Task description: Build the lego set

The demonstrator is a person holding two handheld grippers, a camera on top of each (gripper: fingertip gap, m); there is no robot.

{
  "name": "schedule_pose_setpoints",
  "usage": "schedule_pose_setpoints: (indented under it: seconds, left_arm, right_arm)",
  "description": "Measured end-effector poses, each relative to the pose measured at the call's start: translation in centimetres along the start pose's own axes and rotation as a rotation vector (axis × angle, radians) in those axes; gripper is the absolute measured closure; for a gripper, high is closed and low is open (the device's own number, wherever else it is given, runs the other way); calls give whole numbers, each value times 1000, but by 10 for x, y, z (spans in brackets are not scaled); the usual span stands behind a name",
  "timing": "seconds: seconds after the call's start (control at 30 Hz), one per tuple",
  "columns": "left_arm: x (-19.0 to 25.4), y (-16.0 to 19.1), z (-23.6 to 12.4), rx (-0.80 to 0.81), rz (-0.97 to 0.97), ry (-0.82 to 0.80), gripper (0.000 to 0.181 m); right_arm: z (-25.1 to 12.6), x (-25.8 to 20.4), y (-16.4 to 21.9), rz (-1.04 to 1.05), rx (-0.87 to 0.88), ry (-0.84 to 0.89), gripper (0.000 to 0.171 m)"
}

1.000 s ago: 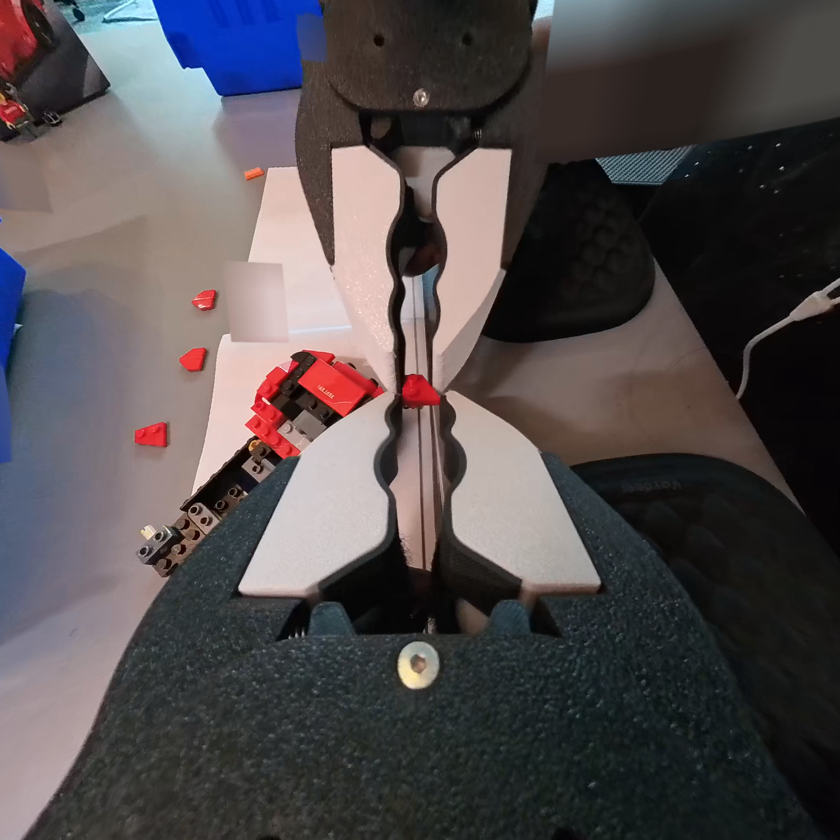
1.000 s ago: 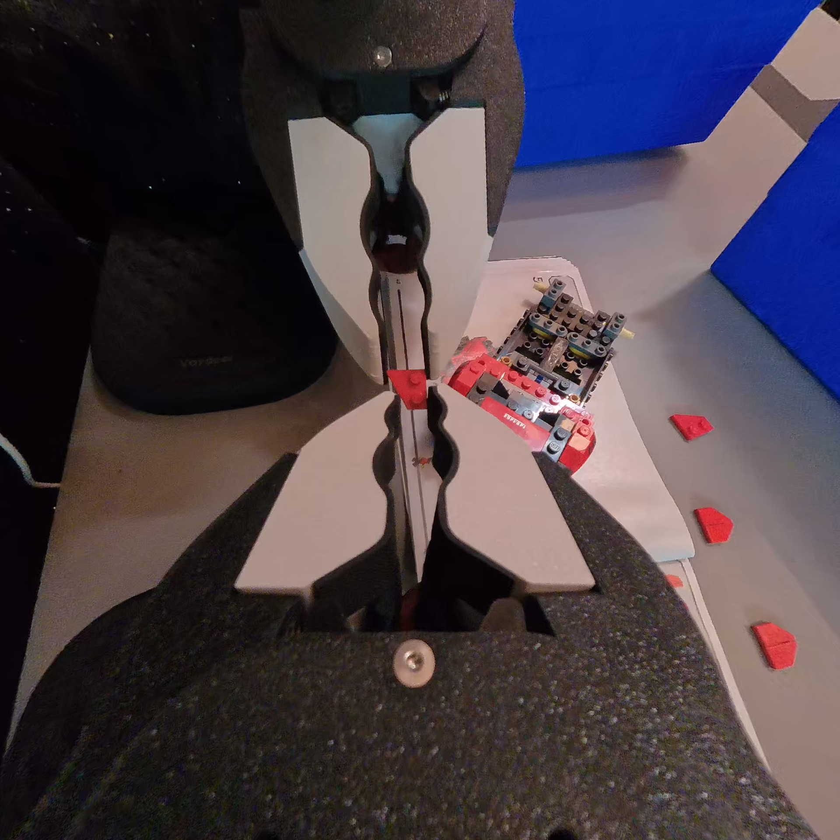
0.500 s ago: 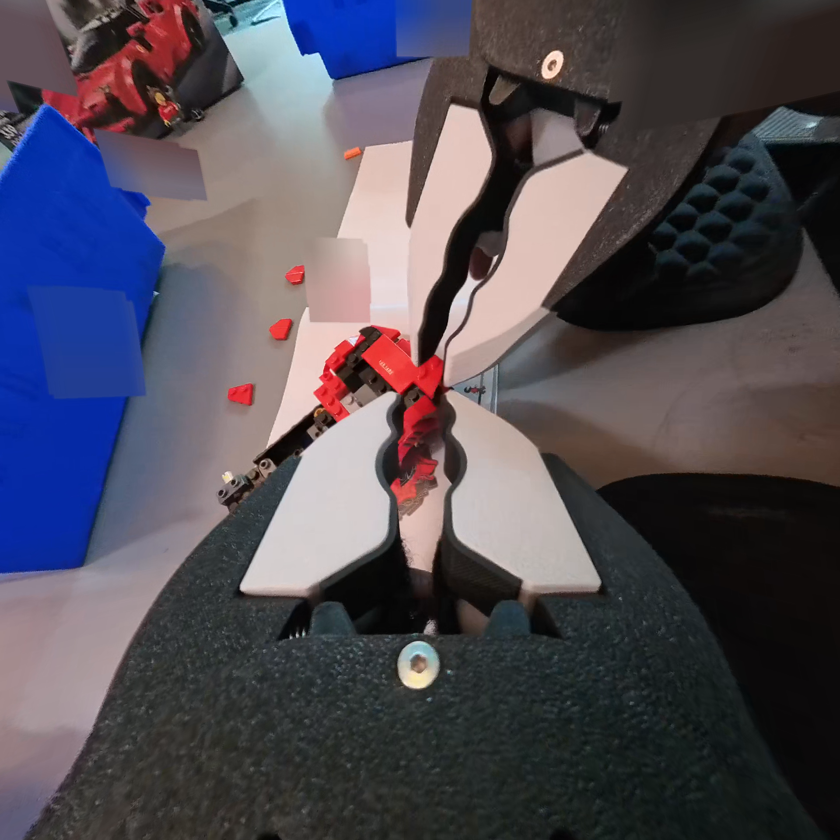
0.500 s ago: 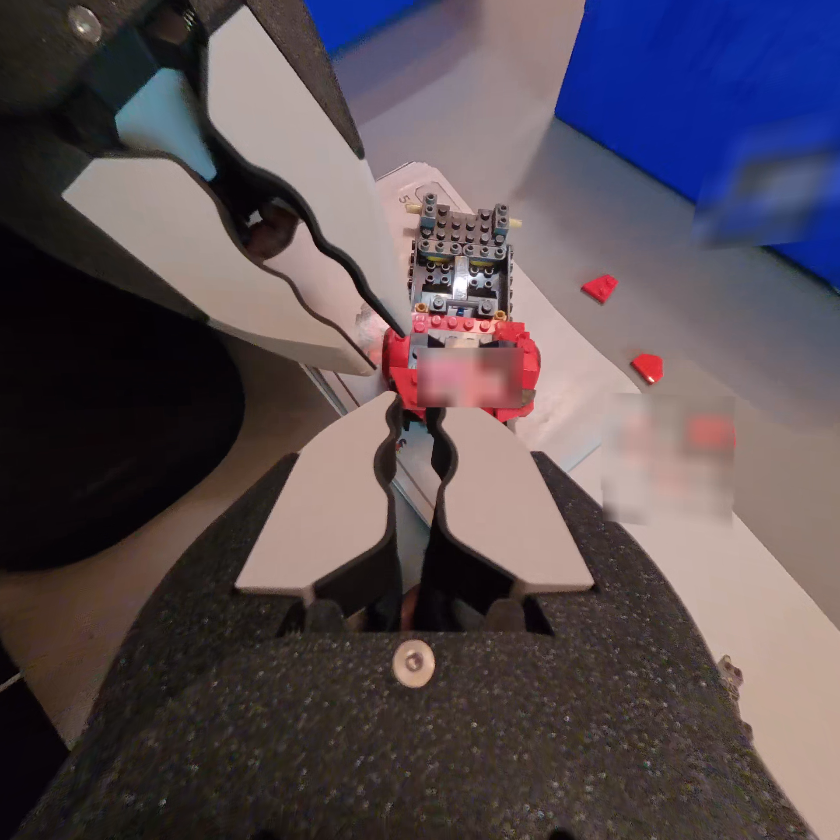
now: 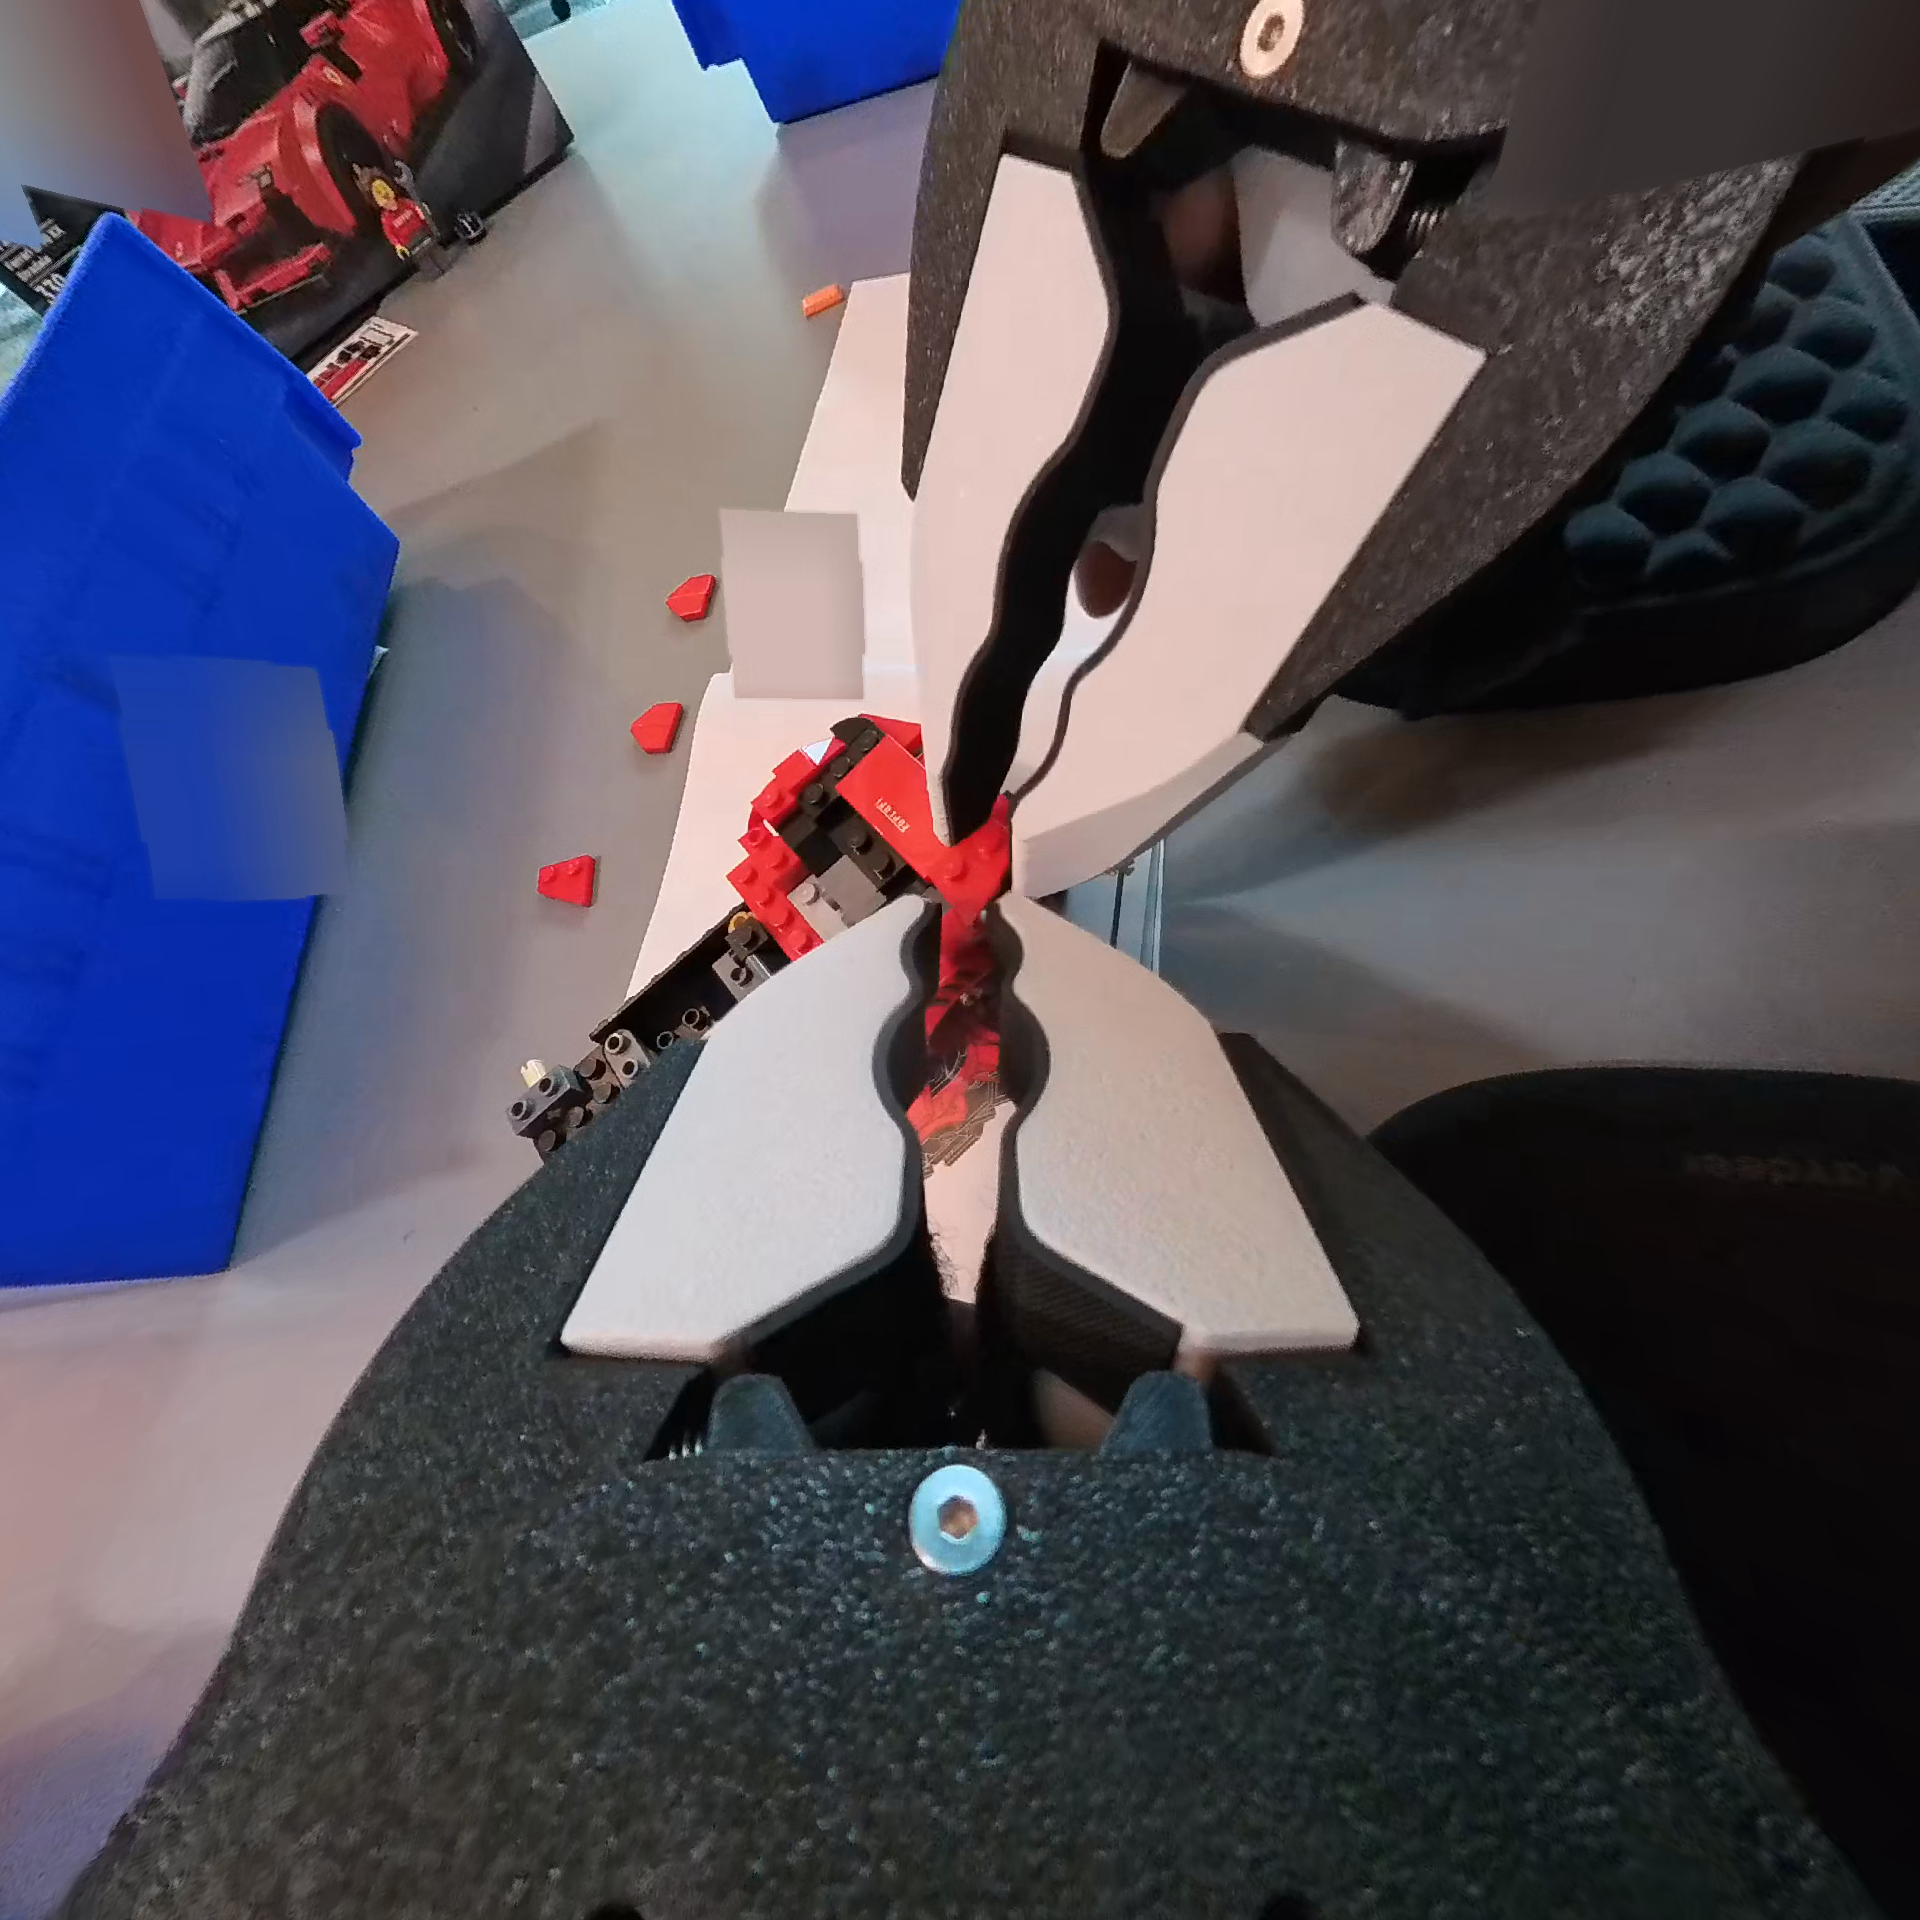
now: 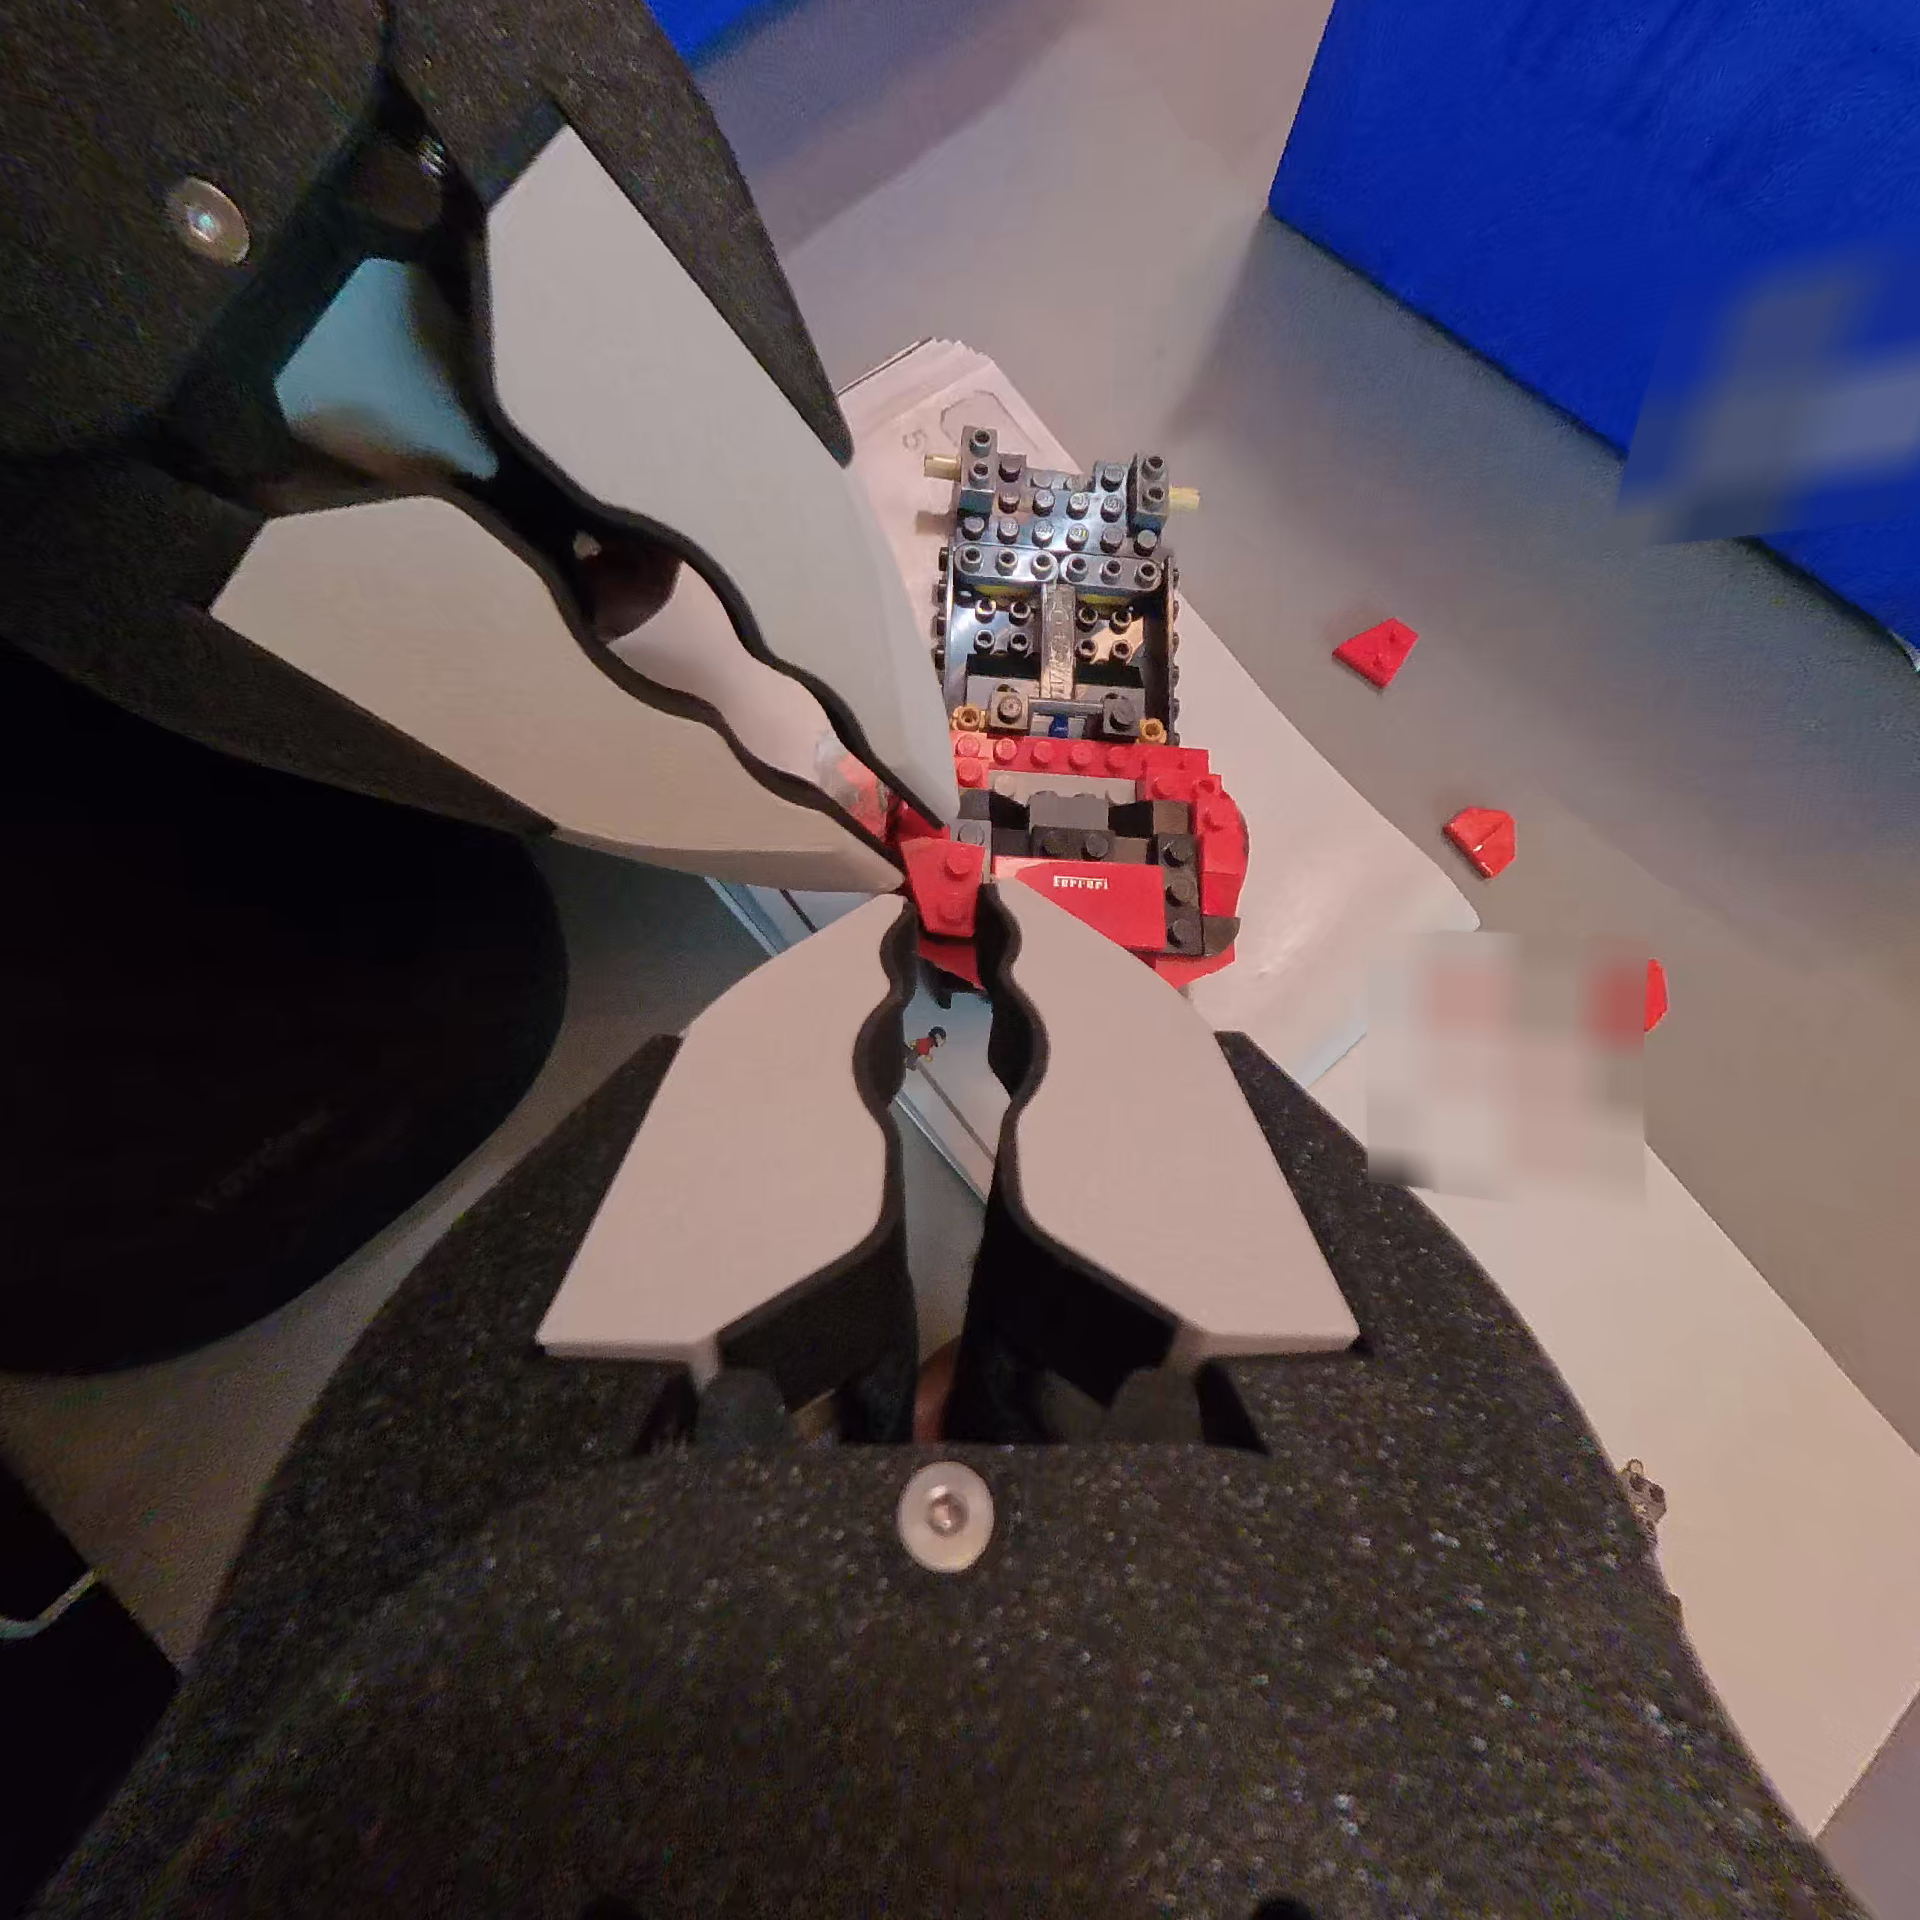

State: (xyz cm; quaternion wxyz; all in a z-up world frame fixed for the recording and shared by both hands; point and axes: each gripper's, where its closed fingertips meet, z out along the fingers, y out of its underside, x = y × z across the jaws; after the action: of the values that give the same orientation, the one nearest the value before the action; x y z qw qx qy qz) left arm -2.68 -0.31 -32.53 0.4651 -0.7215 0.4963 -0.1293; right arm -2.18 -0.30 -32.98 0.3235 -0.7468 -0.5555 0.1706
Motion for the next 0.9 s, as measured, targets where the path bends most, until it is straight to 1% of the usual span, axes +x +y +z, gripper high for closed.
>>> schedule_pose_setpoints:
  seconds: [0.23, 0.47, 0.53, 0.7, 0.8, 0.9]
  left_arm:
    - [0, 1, 1, -5, -1, -1, 175]
    - [-1, 2, 1, -11, -2, -4, 174]
    - [-1, 2, 1, -12, -4, -4, 174]
    - [-1, 2, 2, -11, -7, -4, 174]
    - [-1, 2, 1, -10, -11, -5, 174]
    - [-2, 2, 1, -8, -15, -7, 174]
  right_arm:
    - [-1, 0, 1, -15, -4, 2, 157]
    - [-2, 4, 1, -34, 10, 2, 157]
    - [-4, 3, 0, -49, 41, -27, 160]
    - [-5, 2, 3, -2, 75, -103, 162]
    - [-7, 7, 5, -18, 83, -100, 163]
    - [-13, 12, 7, -37, 121, -126, 169]
